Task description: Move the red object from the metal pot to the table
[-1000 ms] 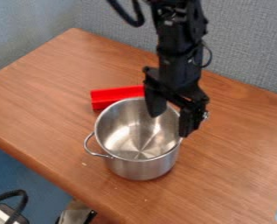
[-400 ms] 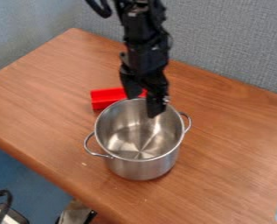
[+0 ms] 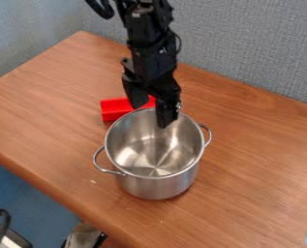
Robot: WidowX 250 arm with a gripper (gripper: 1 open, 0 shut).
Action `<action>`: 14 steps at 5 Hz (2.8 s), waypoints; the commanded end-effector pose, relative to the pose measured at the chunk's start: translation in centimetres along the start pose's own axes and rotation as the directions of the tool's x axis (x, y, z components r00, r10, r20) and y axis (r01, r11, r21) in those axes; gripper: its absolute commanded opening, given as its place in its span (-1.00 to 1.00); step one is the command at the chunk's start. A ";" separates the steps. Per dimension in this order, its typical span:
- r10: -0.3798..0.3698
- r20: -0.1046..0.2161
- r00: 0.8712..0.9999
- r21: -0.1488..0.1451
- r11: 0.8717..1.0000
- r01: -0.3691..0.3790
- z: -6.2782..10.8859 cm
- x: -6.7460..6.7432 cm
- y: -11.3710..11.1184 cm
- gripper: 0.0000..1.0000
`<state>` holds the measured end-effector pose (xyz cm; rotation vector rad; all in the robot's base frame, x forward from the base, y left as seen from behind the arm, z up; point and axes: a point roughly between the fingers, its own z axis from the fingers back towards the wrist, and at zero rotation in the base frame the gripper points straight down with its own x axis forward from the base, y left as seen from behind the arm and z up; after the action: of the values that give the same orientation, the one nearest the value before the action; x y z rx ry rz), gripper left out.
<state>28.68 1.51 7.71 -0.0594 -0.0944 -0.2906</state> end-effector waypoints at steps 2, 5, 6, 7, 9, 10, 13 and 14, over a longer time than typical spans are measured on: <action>-0.005 -0.025 1.000 -0.031 1.000 0.004 3.3 0.1 6.7 1.00; 0.056 -0.043 0.997 -0.021 0.998 -0.057 -2.3 -1.2 9.6 1.00; 0.084 -0.050 0.995 0.013 0.996 -0.084 -2.6 -1.6 10.5 1.00; 0.113 -0.058 0.992 0.045 0.993 -0.111 -3.0 -2.1 11.4 1.00; 0.220 -0.100 0.970 0.029 0.975 -0.219 -5.5 -1.2 12.5 1.00; 0.183 -0.113 0.977 0.042 0.983 -0.179 -7.5 -1.6 12.5 1.00; 0.020 -0.187 0.982 0.038 0.999 -0.013 -9.5 -1.3 14.5 -1.00; -0.051 -0.203 0.978 0.031 0.998 0.058 -9.0 -0.8 15.1 -1.00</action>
<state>35.20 16.47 3.46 0.0975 -0.0445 -0.3225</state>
